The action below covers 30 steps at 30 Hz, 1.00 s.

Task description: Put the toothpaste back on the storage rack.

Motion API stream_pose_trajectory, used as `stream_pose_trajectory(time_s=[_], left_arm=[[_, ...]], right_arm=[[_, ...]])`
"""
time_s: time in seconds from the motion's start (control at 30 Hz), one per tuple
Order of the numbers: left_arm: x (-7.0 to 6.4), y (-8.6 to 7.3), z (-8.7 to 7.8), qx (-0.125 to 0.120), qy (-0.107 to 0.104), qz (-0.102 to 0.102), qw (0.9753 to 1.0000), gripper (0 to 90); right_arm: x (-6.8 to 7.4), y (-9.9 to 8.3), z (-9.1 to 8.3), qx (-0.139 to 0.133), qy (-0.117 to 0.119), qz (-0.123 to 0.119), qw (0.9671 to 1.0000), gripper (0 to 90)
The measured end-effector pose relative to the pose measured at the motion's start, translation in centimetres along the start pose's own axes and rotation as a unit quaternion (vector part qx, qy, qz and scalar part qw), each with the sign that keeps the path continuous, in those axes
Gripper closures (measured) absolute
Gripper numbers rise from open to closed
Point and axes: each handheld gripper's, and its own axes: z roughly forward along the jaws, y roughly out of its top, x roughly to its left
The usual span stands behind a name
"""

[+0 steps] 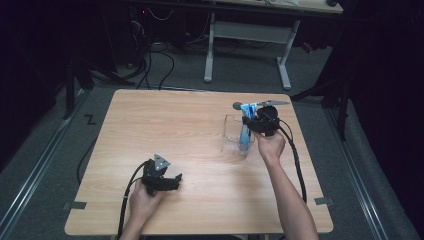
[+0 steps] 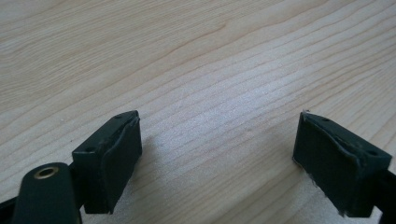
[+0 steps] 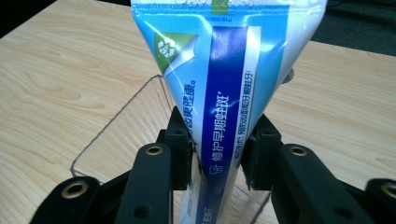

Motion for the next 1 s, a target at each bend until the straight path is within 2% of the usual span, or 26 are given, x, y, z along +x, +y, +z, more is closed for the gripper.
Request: stream_pose_trajectory(time_s=[0.3, 0.47, 0.77, 0.9, 1.0], left_arm=[[0.0, 0.0, 0.0, 0.000, 0.000, 0.000, 1.0000, 15.6], [0.0, 0.0, 0.0, 0.000, 0.000, 0.000, 1.0000, 15.6], [0.0, 0.0, 0.0, 0.000, 0.000, 0.000, 1.0000, 15.6], [0.0, 0.0, 0.0, 0.000, 0.000, 0.000, 1.0000, 15.6], [0.0, 0.0, 0.0, 0.000, 0.000, 0.000, 1.0000, 15.6]], right_arm=[[-1.3, -0.8, -0.8, -0.010, -0.011, 0.020, 0.9997, 63.6], [-1.4, -0.6, -1.5, -0.021, -0.032, 0.003, 0.9993, 61.8], [-1.6, -0.7, -2.1, -0.027, -0.031, 0.005, 0.9991, 54.6], [-1.2, -0.6, -2.7, -0.035, -0.029, -0.008, 0.9989, 50.4], [-1.1, -0.5, -3.1, -0.039, -0.024, -0.008, 0.9989, 49.2]])
